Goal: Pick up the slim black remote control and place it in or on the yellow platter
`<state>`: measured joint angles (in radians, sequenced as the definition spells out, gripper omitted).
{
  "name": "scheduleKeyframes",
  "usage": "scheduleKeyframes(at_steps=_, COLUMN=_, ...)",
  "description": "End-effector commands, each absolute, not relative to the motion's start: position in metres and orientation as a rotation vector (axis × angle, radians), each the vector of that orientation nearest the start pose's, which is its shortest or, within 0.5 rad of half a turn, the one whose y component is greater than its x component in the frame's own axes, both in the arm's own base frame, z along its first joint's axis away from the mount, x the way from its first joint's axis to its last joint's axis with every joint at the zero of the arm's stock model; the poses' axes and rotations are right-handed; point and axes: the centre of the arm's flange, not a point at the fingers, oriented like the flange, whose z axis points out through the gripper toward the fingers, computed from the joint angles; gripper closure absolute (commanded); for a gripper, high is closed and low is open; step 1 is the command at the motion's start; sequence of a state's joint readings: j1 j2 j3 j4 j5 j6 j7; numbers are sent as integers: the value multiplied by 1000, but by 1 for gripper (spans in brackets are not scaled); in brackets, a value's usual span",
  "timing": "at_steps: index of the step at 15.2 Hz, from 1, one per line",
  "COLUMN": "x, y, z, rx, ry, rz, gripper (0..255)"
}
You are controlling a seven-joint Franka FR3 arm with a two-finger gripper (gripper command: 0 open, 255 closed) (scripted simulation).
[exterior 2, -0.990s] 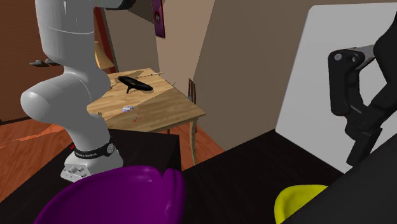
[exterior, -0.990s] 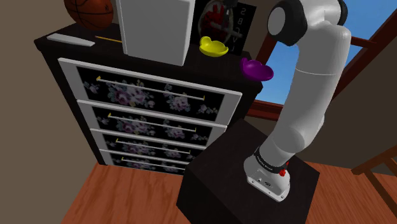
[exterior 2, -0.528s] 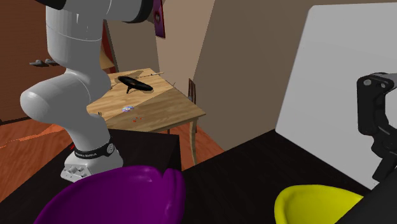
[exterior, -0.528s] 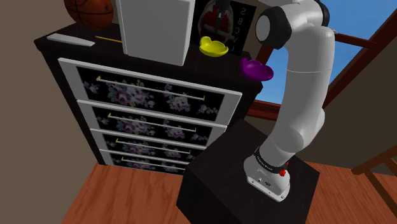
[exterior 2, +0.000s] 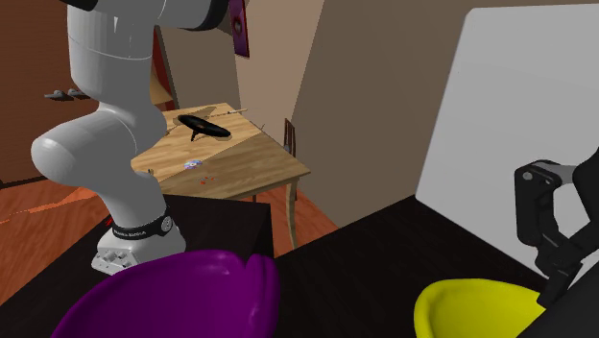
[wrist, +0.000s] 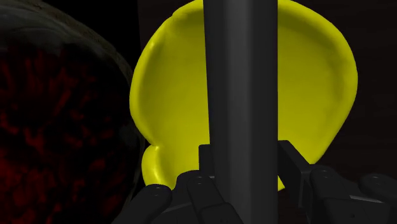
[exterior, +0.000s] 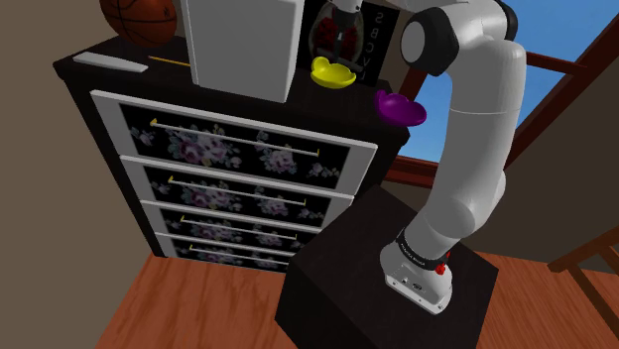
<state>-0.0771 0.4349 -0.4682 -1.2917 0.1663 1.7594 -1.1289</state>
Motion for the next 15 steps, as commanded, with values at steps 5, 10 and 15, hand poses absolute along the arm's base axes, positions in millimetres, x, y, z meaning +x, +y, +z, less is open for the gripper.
scheduleKeyframes(at_steps=5, x=624, y=-286, z=525, rx=-3070, ry=-956, rz=-54, gripper=255)
scheduleKeyframes(at_steps=10, x=624, y=-286, z=525, rx=-3070, ry=-956, rz=-54, gripper=0)
scheduleKeyframes(at_steps=15, x=621, y=-284, z=565, rx=-3070, ry=-956, rz=-54, gripper=0)
